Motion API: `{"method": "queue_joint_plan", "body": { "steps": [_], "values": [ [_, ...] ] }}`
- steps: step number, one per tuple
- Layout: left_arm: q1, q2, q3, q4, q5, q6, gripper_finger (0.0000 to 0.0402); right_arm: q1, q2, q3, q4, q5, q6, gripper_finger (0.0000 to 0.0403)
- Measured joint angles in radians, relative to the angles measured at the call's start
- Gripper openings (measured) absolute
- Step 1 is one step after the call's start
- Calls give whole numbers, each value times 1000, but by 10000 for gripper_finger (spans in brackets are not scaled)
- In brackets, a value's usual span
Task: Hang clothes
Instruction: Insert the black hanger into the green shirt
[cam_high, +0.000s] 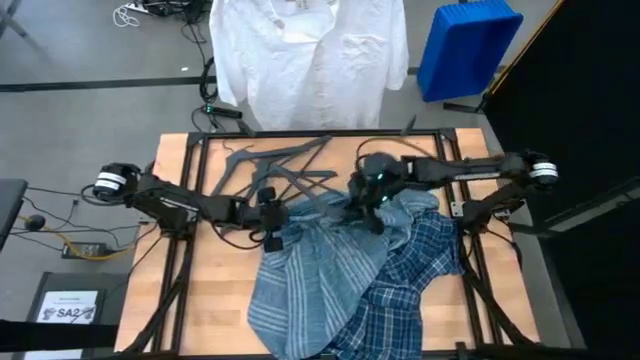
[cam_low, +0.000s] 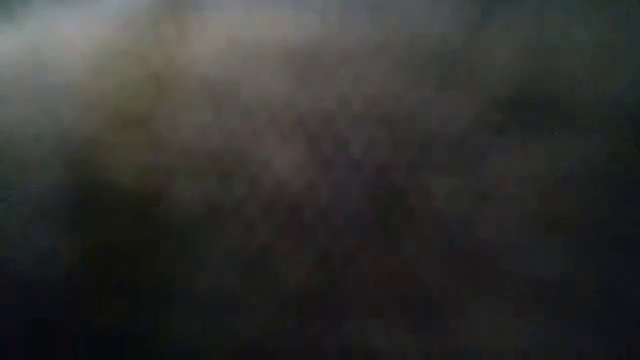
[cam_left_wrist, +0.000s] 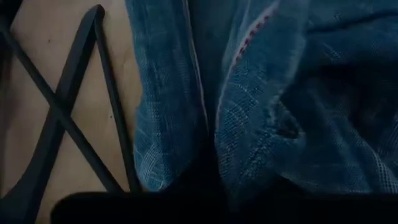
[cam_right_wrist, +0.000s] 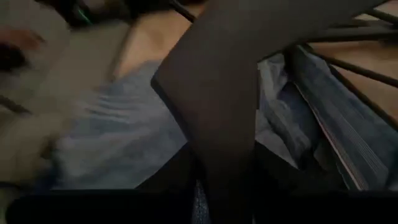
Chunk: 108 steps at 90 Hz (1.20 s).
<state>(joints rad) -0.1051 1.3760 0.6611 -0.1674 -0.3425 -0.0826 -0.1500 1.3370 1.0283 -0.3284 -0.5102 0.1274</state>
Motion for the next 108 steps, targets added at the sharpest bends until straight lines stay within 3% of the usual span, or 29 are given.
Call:
{"method": "queue_joint_plan", "body": {
  "steps": [22, 41, 68, 108],
  "values": [
    [-1, -3, 7, 33, -3, 32, 0, -72, -87, 0, -132, -178, 28, 70],
    [-1, -1, -1, 92, -22, 83, 0, -62, -79, -2, -5, -266, 77, 68],
    [1, 2, -7, 146, -38, 106, 0, -59, 17, 1, 167, -322, 94, 68],
    [0, 2, -7, 160, -110, 99, 0, -66, 65, 1, 263, -270, 121, 68]
  ]
}}
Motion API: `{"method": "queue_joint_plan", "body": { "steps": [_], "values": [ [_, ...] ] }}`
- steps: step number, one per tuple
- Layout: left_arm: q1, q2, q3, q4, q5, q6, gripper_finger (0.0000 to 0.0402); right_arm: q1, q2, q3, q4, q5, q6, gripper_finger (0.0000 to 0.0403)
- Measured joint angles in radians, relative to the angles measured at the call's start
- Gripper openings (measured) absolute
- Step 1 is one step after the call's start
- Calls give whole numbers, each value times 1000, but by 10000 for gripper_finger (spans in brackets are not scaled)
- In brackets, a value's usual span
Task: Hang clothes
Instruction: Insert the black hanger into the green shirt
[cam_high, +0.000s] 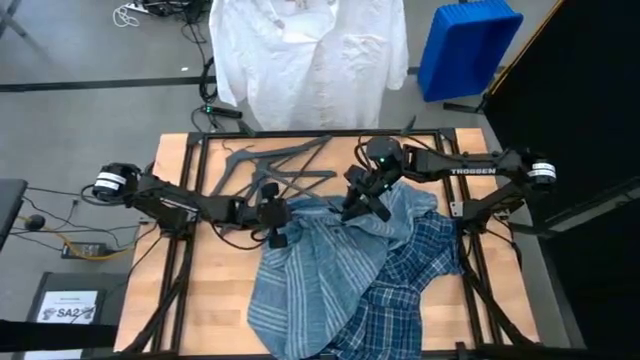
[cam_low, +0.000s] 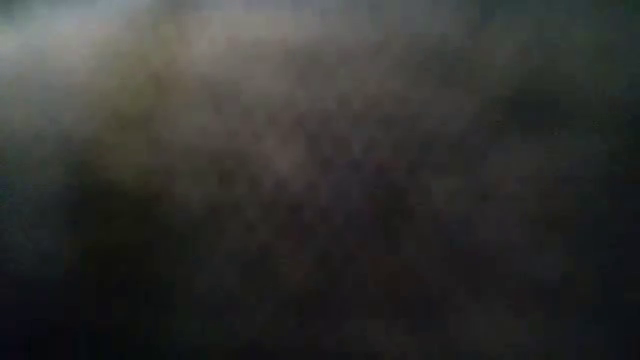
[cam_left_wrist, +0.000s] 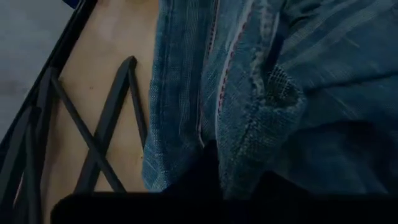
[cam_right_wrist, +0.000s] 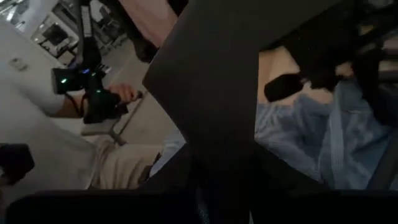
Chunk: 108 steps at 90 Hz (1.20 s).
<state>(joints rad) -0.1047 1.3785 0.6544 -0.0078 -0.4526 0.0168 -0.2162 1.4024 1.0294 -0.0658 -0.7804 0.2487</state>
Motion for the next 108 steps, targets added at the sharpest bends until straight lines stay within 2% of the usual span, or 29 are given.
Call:
{"method": "queue_joint_plan", "body": {
  "steps": [15, 29, 45, 82, 99, 108],
  "values": [
    [0, 0, 1, 19, -57, -24, 0, -4, 2, 0, 0, 44, -65, 68],
    [0, 0, 2, 10, -61, -28, 0, -22, 2, 0, -23, -30, -68, 68],
    [0, 0, 2, -19, -72, -32, 0, -65, 2, -51, -34, -34, -50, 68],
    [0, -1, 3, 32, -89, -60, 0, -76, 2, -172, -7, 39, 3, 68],
    [-1, -1, 3, 40, -39, -102, 0, -41, 2, -204, -5, 51, 13, 68],
    [-8, -1, 3, 39, 22, -138, 0, -14, 2, -220, -5, 51, 38, 68]
  ]
}}
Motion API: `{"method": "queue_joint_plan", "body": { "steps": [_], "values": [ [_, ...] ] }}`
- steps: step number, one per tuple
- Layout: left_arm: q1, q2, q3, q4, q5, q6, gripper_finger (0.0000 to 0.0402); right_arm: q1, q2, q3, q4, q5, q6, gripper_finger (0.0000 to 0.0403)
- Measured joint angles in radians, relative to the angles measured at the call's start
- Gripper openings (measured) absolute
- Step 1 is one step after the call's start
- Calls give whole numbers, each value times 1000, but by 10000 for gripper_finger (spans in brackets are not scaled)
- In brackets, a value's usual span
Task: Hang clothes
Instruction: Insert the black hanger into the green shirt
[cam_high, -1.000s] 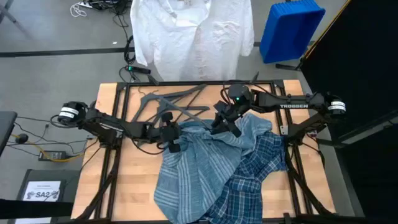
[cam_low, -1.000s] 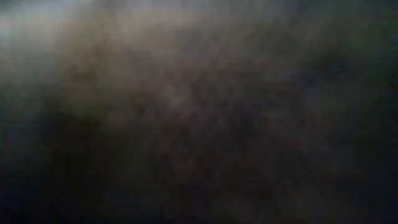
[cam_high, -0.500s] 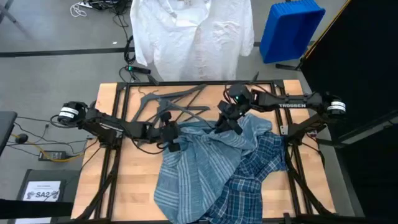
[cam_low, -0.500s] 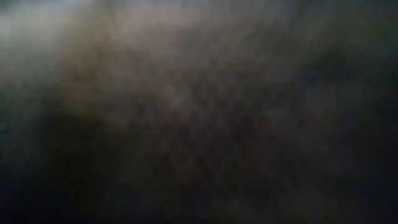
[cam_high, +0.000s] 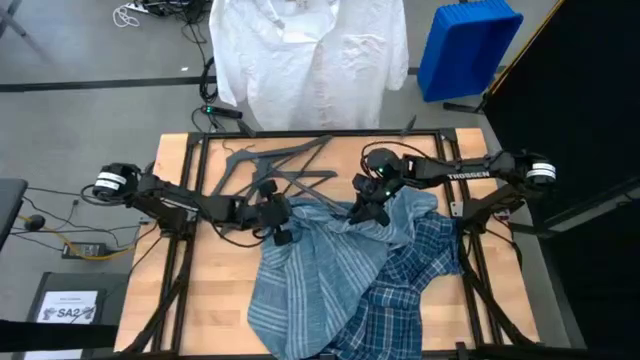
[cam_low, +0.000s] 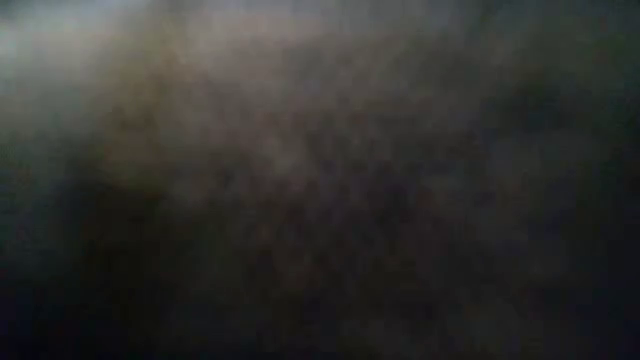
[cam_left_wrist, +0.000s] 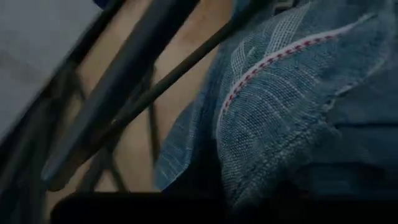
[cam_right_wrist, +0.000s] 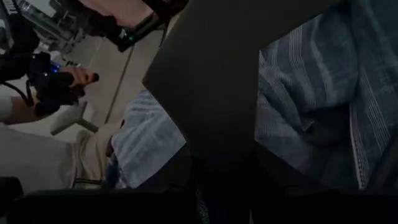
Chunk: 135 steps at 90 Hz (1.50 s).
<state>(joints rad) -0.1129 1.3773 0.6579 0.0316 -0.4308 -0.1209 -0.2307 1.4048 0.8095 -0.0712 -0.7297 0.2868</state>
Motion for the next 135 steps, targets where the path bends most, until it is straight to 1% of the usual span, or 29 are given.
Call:
{"method": "queue_joint_plan", "body": {
  "steps": [15, 35, 40, 49, 58, 69, 76, 83, 92, 105, 123, 135],
  "values": [
    [-15, 0, 0, -23, 68, -43, 0, 43, 0, -25, 12, -2, 23, 68],
    [-17, 0, 1, -58, 114, -96, 0, 60, 0, -79, 33, 77, 58, 68],
    [-18, 0, 1, -57, 132, -96, 0, 60, 0, -86, 33, 111, 70, 68],
    [-18, 0, 1, -57, 156, -96, 0, 61, 0, -90, 29, 205, 85, 69],
    [-18, 0, 1, -61, 163, -97, 0, 60, 0, -90, 34, 275, 110, 108],
    [-18, 0, 1, -63, 165, -96, 0, 57, 0, -92, 52, 301, 139, 158],
    [-18, 0, 1, -63, 165, -95, 0, 58, 0, -92, 55, 318, 147, 175],
    [-18, 0, 1, -63, 165, -92, 0, 58, 0, -92, 62, 341, 161, 183],
    [-18, 0, 1, -63, 165, -90, 0, 58, 0, -92, 74, 361, 172, 182],
    [-18, 0, 1, -60, 166, -69, 0, 58, 0, -92, 100, 400, 191, 170],
    [-18, 0, 1, -60, 164, -67, 0, 57, 0, -92, 153, 474, 208, 159],
    [-18, 0, 1, -60, 163, -67, 0, 57, 0, -91, 178, 493, 201, 157]
  ]
}}
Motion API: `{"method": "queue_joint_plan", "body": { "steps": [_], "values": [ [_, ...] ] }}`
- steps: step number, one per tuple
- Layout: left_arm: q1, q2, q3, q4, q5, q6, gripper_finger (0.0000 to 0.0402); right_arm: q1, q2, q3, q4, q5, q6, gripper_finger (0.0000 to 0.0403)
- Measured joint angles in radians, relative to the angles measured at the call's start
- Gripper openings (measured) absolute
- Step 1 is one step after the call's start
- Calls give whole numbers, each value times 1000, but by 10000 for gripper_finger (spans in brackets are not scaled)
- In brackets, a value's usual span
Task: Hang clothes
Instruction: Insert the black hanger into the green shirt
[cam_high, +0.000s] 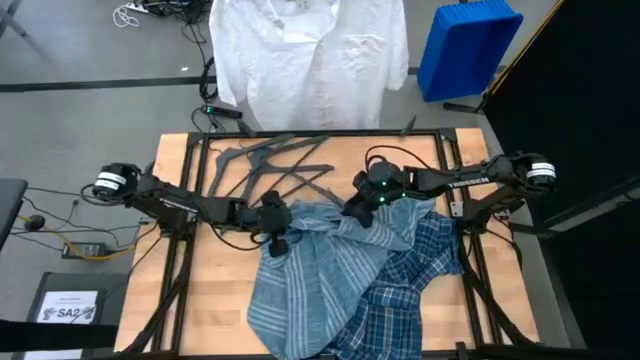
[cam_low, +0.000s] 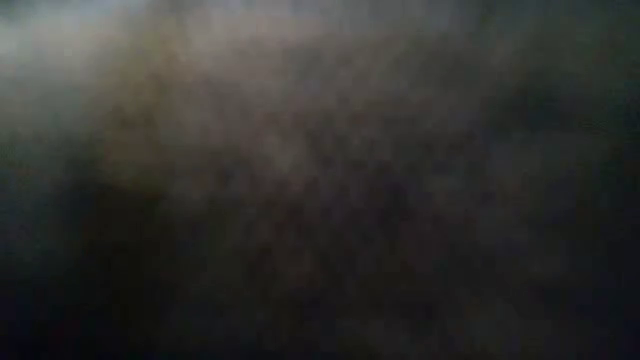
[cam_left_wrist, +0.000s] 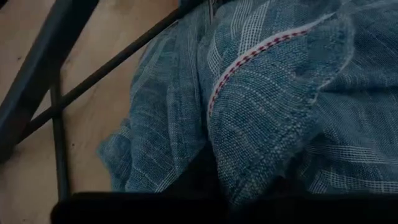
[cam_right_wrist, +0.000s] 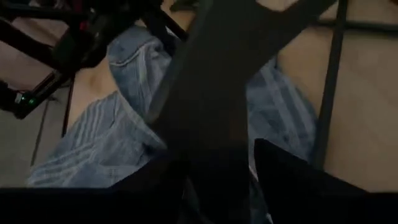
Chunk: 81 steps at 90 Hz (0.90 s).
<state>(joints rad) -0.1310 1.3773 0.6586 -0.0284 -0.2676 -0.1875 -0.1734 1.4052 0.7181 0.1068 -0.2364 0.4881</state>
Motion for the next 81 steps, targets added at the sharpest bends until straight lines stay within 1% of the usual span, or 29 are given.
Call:
{"method": "queue_joint_plan", "body": {
  "steps": [13, 50, 81],
  "values": [
    [0, 0, 0, 0, -2, 0, 0, 0, 0, 0, 9, 13, -18, 157],
    [0, 0, -1, 0, -10, 0, 0, 0, 0, 0, 38, 14, -47, 138],
    [0, 0, -1, 0, -16, 11, 0, 0, 0, 0, 84, 85, -40, 137]
  ]
}}
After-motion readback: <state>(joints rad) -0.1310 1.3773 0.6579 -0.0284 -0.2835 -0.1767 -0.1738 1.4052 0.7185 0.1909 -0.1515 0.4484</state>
